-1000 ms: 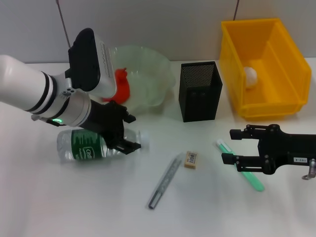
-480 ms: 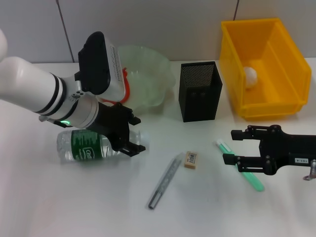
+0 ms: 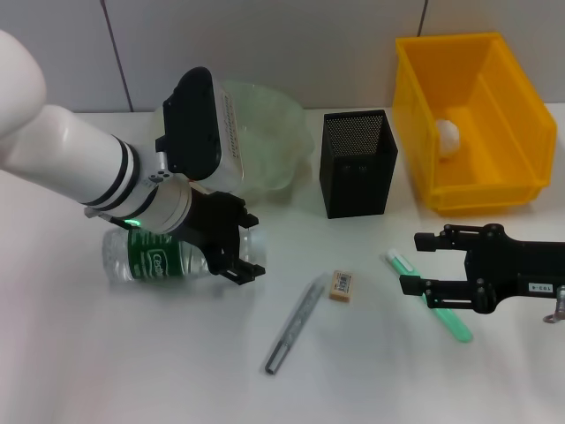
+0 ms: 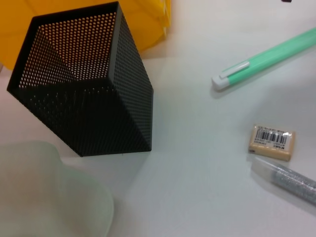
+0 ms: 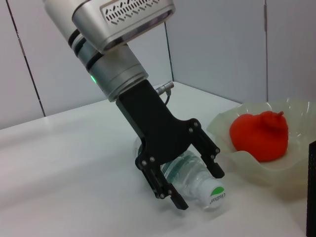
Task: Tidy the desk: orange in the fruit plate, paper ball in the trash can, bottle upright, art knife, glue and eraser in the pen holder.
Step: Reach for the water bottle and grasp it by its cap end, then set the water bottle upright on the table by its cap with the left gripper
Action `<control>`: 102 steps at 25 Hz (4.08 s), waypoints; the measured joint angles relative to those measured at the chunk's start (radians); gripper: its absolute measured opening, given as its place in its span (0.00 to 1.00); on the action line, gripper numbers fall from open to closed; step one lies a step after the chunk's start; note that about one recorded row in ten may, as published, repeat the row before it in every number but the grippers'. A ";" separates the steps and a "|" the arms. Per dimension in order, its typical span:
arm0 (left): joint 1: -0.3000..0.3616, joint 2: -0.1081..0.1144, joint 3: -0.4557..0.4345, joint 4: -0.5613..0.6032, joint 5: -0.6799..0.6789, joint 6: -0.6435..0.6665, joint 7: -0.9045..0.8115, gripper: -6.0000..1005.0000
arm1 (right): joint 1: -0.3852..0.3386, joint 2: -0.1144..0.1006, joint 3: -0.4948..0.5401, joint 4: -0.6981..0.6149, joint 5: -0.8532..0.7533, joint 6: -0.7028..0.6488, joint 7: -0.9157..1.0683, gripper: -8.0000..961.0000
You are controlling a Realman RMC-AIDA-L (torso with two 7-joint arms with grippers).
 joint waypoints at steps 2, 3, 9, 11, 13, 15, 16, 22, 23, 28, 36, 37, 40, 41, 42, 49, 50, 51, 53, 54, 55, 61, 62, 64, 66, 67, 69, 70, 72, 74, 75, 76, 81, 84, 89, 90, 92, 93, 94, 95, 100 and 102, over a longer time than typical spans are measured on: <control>-0.001 0.000 0.031 -0.003 0.003 -0.027 -0.014 0.73 | 0.001 0.000 0.001 0.000 0.000 -0.002 0.000 0.73; -0.001 0.000 0.031 -0.003 0.003 -0.027 -0.014 0.73 | 0.001 0.000 0.001 0.000 0.000 -0.002 0.000 0.73; -0.006 0.000 0.062 -0.015 0.007 -0.052 -0.024 0.68 | 0.001 0.000 0.011 0.000 0.000 -0.002 0.000 0.73; -0.008 0.000 0.066 -0.016 0.009 -0.053 -0.024 0.65 | 0.002 0.000 0.012 0.000 0.000 -0.003 0.000 0.73; -0.010 0.000 0.073 -0.016 0.018 -0.057 -0.026 0.63 | 0.002 0.000 0.012 0.000 0.000 -0.003 0.000 0.73; -0.012 0.000 0.077 -0.016 0.028 -0.062 -0.030 0.60 | 0.002 0.000 0.012 0.000 0.000 -0.003 0.000 0.73; -0.012 0.000 0.077 -0.016 0.028 -0.062 -0.030 0.60 | 0.002 0.000 0.012 0.000 0.000 -0.003 0.000 0.73; -0.019 0.000 0.096 -0.016 0.042 -0.076 -0.037 0.60 | 0.005 0.000 0.012 0.003 0.000 -0.002 0.000 0.73; -0.019 0.000 0.096 -0.016 0.042 -0.076 -0.037 0.60 | 0.005 0.000 0.012 0.003 0.000 -0.001 0.000 0.73; -0.024 0.000 0.125 -0.016 0.046 -0.086 -0.043 0.58 | 0.005 0.000 0.012 0.003 0.000 0.001 0.000 0.73; -0.027 -0.001 0.140 -0.016 0.057 -0.105 -0.049 0.48 | 0.003 -0.001 0.014 0.005 0.000 0.004 0.000 0.73; -0.027 -0.001 0.140 -0.016 0.057 -0.105 -0.049 0.48 | 0.003 -0.001 0.014 0.005 0.000 0.004 0.000 0.73; -0.028 -0.001 0.141 -0.016 0.058 -0.106 -0.049 0.48 | 0.003 -0.001 0.014 0.005 0.000 0.004 0.000 0.73; -0.028 -0.001 0.141 -0.016 0.058 -0.106 -0.049 0.48 | 0.003 -0.001 0.014 0.005 0.000 0.004 0.000 0.73; -0.028 -0.001 0.141 -0.017 0.058 -0.106 -0.050 0.48 | 0.004 -0.001 0.014 0.005 0.000 0.004 0.000 0.73; -0.026 -0.001 0.141 -0.012 0.059 -0.099 -0.053 0.47 | 0.004 -0.001 0.016 0.006 0.000 0.005 0.000 0.72; -0.025 -0.001 0.141 -0.008 0.059 -0.097 -0.054 0.47 | 0.004 -0.001 0.017 0.006 0.001 0.005 0.000 0.72; -0.022 0.000 0.141 0.000 0.057 -0.094 -0.056 0.46 | 0.005 -0.001 0.017 0.006 0.001 0.005 0.000 0.72; -0.016 0.000 0.134 0.016 0.054 -0.083 -0.058 0.46 | 0.005 -0.001 0.017 0.006 0.001 0.005 0.000 0.72; -0.012 0.001 0.131 0.026 0.053 -0.076 -0.061 0.46 | 0.006 -0.001 0.017 0.006 0.001 0.005 0.000 0.72; -0.006 0.001 0.128 0.041 0.051 -0.068 -0.066 0.45 | 0.006 -0.001 0.017 0.006 0.001 0.005 0.000 0.72; 0.040 0.005 0.105 0.154 0.048 -0.020 -0.114 0.45 | 0.006 -0.001 0.017 0.006 0.002 0.005 0.000 0.72; 0.047 0.006 0.095 0.172 0.048 -0.006 -0.119 0.45 | 0.006 -0.001 0.017 0.006 0.002 0.005 0.000 0.72; 0.055 0.006 0.063 0.196 0.048 0.027 -0.122 0.45 | 0.006 -0.001 0.017 0.006 0.002 0.005 0.000 0.72; 0.057 0.006 0.022 0.215 0.045 0.067 -0.122 0.45 | 0.006 0.000 0.017 0.006 0.002 0.005 0.000 0.72; 0.058 0.006 -0.009 0.224 0.037 0.094 -0.123 0.45 | 0.006 0.000 0.017 0.006 0.002 0.005 -0.001 0.72; 0.058 0.008 -0.046 0.232 0.023 0.128 -0.123 0.45 | 0.006 0.000 0.017 0.006 0.002 0.005 -0.001 0.72; 0.058 0.008 -0.062 0.236 0.017 0.143 -0.123 0.45 | 0.006 0.000 0.017 0.006 0.002 0.005 -0.001 0.72; 0.059 0.010 -0.133 0.248 -0.002 0.198 -0.117 0.45 | 0.006 0.002 0.017 0.006 0.002 0.004 -0.002 0.72; 0.060 0.012 -0.172 0.252 -0.009 0.220 -0.114 0.45 | 0.007 0.002 0.017 0.006 0.002 0.003 -0.002 0.72; 0.060 0.013 -0.200 0.254 -0.013 0.235 -0.111 0.45 | 0.008 0.002 0.017 0.006 0.002 0.002 -0.003 0.72; 0.060 0.013 -0.210 0.255 -0.014 0.240 -0.111 0.45 | 0.008 0.002 0.017 0.006 0.002 0.002 -0.003 0.72; 0.060 0.015 -0.290 0.259 -0.015 0.286 -0.107 0.45 | 0.008 0.002 0.017 0.006 0.002 0.001 -0.005 0.72; 0.058 0.019 -0.337 0.259 -0.016 0.319 -0.113 0.45 | 0.008 0.001 0.017 0.006 0.002 0.000 -0.005 0.72; 0.053 0.027 -0.443 0.259 -0.017 0.375 -0.113 0.45 | 0.008 0.000 0.017 0.006 0.002 -0.002 -0.004 0.72; 0.052 0.029 -0.474 0.260 -0.017 0.388 -0.111 0.45 | 0.008 0.000 0.017 0.006 0.002 -0.002 -0.004 0.72; 0.054 0.033 -0.499 0.260 -0.018 0.397 -0.113 0.45 | 0.008 0.000 0.017 0.006 0.002 -0.002 -0.004 0.72; 0.054 0.033 -0.499 0.260 -0.018 0.397 -0.113 0.45 | 0.008 0.000 0.017 0.006 0.002 -0.002 -0.004 0.72; 0.054 0.033 -0.499 0.260 -0.018 0.397 -0.113 0.45 | 0.008 0.000 0.017 0.006 0.002 -0.002 -0.004 0.72; 0.058 0.037 -0.519 0.261 -0.019 0.398 -0.120 0.45 | 0.008 0.000 0.017 0.006 0.002 -0.002 -0.004 0.72; 0.059 0.039 -0.537 0.261 -0.019 0.401 -0.123 0.45 | 0.014 0.000 0.017 0.006 0.002 -0.002 -0.004 0.72; 0.059 0.039 -0.537 0.261 -0.019 0.401 -0.123 0.45 | 0.016 0.000 0.017 0.006 0.002 -0.002 -0.004 0.72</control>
